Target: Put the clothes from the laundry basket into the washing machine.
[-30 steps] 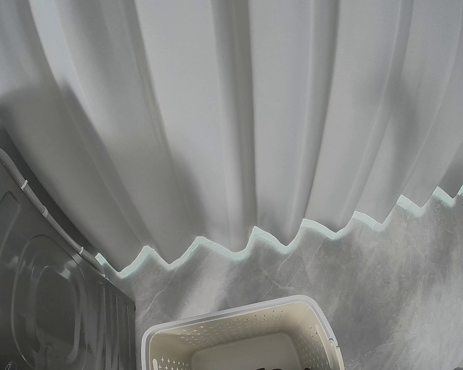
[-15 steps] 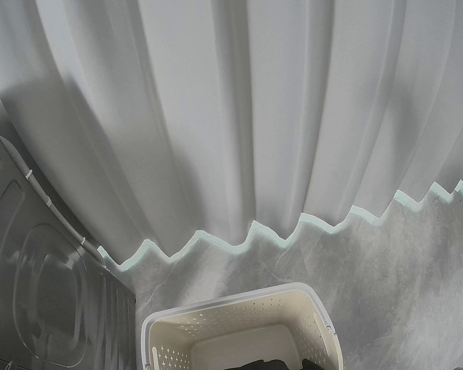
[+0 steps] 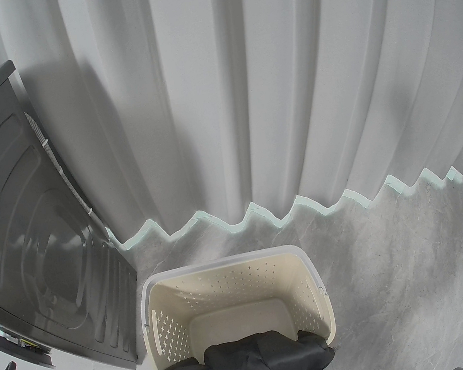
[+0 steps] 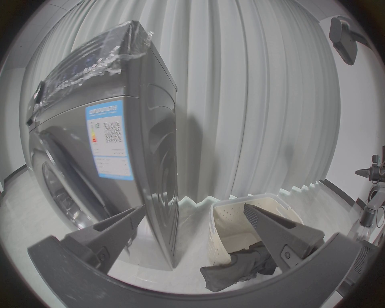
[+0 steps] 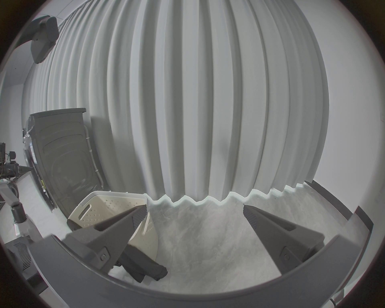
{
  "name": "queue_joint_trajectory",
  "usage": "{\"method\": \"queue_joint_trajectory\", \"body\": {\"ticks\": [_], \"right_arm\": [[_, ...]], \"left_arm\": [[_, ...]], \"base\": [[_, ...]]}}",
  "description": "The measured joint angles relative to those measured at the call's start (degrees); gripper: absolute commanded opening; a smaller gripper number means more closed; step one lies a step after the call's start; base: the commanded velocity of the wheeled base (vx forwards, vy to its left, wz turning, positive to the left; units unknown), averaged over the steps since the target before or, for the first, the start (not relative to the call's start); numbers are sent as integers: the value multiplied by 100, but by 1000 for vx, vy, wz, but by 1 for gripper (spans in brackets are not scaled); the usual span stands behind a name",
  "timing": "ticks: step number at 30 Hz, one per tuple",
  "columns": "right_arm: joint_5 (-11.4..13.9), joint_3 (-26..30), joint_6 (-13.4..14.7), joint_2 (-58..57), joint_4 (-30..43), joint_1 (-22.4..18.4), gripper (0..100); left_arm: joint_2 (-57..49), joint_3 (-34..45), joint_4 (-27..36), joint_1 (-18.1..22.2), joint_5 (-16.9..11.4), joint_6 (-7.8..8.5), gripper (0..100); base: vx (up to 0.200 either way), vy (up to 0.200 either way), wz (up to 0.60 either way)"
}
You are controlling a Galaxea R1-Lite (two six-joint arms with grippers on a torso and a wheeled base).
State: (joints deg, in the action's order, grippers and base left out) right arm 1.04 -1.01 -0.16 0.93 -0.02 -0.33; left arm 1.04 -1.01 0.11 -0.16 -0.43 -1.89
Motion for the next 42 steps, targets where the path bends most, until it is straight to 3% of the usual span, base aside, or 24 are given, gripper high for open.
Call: {"method": "queue_joint_trajectory", "body": {"ticks": [32,42], "right_arm": [[-2,0,-5,0,0,-7,100],[-2,0,0,0,2,0,100]], "left_arm": [[0,0,-1,-6,-1,0,100],[-2,0,-1,-2,-1,1,100]], "base": [[-200,0,0],[0,0,0]]}}
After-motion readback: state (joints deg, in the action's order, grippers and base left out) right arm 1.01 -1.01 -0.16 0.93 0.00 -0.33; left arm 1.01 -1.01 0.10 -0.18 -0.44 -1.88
